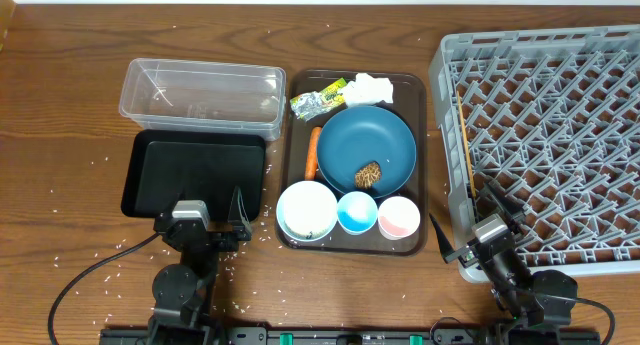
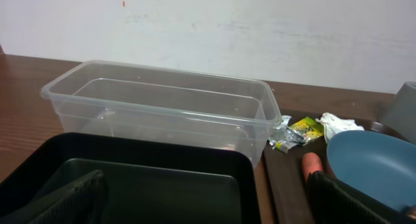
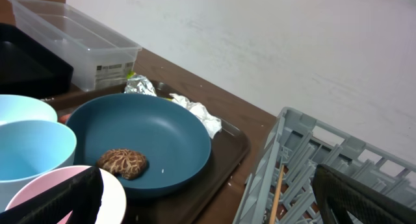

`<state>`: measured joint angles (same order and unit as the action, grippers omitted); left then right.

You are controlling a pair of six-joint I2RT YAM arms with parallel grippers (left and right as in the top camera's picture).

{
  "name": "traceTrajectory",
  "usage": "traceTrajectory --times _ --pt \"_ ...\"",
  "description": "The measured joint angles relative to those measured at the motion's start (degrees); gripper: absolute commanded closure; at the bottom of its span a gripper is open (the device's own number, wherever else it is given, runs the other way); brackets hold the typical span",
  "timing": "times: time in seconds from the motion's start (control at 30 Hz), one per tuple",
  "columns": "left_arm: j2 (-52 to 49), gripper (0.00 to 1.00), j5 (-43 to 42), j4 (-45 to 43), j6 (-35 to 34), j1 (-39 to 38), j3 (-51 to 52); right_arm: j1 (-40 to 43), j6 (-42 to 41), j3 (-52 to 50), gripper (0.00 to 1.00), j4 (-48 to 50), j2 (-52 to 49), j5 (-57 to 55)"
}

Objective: Sort waste into correct bins and load items into the dishwasher rack
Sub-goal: 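Raise both arms from rest toward the cups on the brown tray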

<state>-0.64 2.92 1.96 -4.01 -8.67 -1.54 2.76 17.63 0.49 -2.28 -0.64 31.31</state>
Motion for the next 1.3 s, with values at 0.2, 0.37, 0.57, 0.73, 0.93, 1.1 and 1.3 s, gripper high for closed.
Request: traceTrajectory --times 0.2,0.37,0.57,0.73,0.93,1.1,1.3 --pt "0.02 0.02 0.0 0.0 0.0 0.0 0.0 0.0 0.0 0.0 0.01 -0.02 0.0 0.0" --pt "0.0 0.02 0.0 0.0 0.0 0.0 0.0 -0.02 0.0 0.0 0.01 0.0 0.0 0.0" --pt "0.0 0.02 0.0 -0.02 0.0 0.0 0.0 0.0 0.0 0.02 0.01 -0.02 0.0 0.0" --pt "0.0 0.02 0.98 -0.33 1.07 0.0 0.0 0.0 0.0 0.0 0.01 0.0 0.0 0.0" --pt "0.02 0.02 1.6 -0.22 1.31 0.0 0.0 0.0 0.0 0.0 0.01 1.01 0.0 0.0" --pt "0.02 0.02 0.66 -0.07 1.31 0.0 -0.02 -0.02 0.0 -0.02 0.01 0.09 -0.02 0.02" --pt "0.0 0.02 -0.28 0.09 1.31 0.0 -0.04 0.0 0.0 -0.02 0.01 0.07 -0.02 0.02"
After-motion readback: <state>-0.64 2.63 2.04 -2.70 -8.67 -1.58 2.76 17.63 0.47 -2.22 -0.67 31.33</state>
